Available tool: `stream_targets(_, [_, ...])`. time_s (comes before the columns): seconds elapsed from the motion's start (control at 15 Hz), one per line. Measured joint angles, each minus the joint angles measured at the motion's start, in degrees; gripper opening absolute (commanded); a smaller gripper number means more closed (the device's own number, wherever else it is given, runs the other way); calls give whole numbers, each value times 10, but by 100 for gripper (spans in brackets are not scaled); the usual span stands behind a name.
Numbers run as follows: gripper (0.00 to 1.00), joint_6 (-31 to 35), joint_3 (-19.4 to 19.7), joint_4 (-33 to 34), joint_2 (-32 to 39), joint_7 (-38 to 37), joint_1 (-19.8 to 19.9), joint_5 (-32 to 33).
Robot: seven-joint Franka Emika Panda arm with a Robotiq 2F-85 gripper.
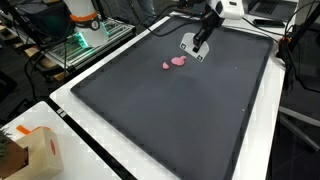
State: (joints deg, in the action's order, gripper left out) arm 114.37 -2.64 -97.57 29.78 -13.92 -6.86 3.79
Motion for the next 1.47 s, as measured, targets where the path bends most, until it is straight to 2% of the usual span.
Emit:
stream_targets(0.33, [1,26,11,-7,-6,0,35,-61])
stream_targets(0.67, [1,63,21,-43,-26,0,66,-114])
stream_targets(1.07, [1,127,28,-118,-68,12,96,-177])
stream_targets(1.47, [1,197,32,-209,-118,54,124,-251])
